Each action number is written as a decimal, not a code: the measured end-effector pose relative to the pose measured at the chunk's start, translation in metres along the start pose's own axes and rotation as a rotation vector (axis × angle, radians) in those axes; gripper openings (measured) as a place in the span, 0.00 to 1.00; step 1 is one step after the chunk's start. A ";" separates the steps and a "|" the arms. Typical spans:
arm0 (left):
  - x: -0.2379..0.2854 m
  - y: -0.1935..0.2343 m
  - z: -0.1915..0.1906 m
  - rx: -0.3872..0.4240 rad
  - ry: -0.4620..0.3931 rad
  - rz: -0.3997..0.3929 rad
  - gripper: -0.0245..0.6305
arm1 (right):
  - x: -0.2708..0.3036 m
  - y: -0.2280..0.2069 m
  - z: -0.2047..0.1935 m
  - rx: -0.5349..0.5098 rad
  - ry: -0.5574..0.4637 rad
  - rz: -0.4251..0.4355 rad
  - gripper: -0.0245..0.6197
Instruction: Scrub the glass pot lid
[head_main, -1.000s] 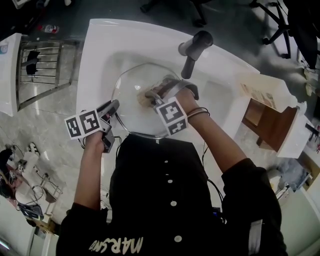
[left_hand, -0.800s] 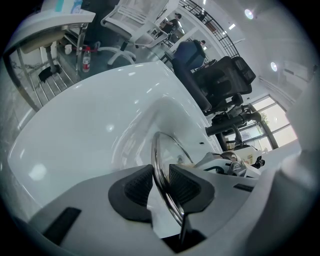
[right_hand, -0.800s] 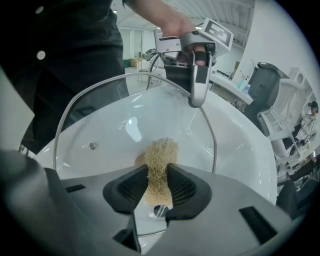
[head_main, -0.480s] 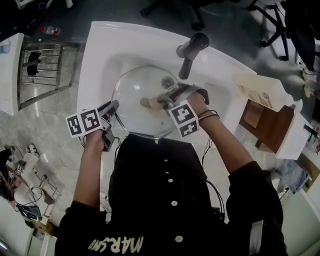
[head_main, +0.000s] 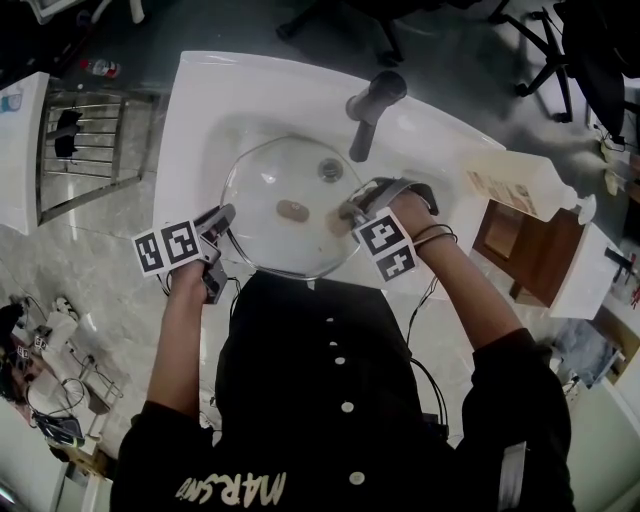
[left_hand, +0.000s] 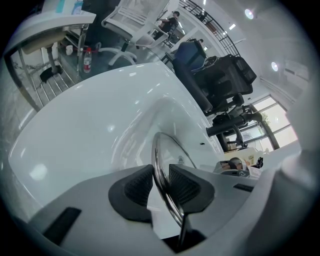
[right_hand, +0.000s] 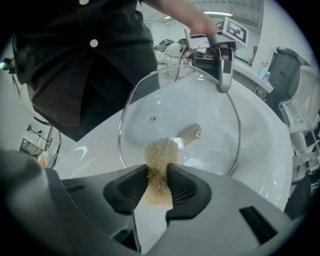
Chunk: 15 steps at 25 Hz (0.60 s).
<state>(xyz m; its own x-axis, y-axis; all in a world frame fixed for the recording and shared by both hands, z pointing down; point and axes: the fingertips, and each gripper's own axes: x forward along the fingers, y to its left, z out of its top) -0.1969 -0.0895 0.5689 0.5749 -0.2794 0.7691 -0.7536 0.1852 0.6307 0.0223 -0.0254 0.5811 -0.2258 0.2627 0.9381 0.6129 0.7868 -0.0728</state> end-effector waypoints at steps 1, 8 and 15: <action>0.000 0.000 0.000 -0.001 0.000 -0.001 0.22 | -0.001 0.003 -0.001 -0.007 0.007 0.015 0.24; 0.001 -0.001 -0.002 -0.007 0.001 -0.005 0.22 | -0.003 0.003 -0.002 -0.048 0.036 0.013 0.25; 0.000 -0.003 0.001 -0.061 -0.008 -0.036 0.21 | -0.011 -0.060 0.063 -0.016 -0.147 -0.318 0.25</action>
<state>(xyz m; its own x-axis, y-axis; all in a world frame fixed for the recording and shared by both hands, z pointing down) -0.1953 -0.0913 0.5672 0.5985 -0.2939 0.7453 -0.7116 0.2324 0.6631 -0.0594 -0.0407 0.5538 -0.5134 0.0843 0.8540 0.5055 0.8339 0.2216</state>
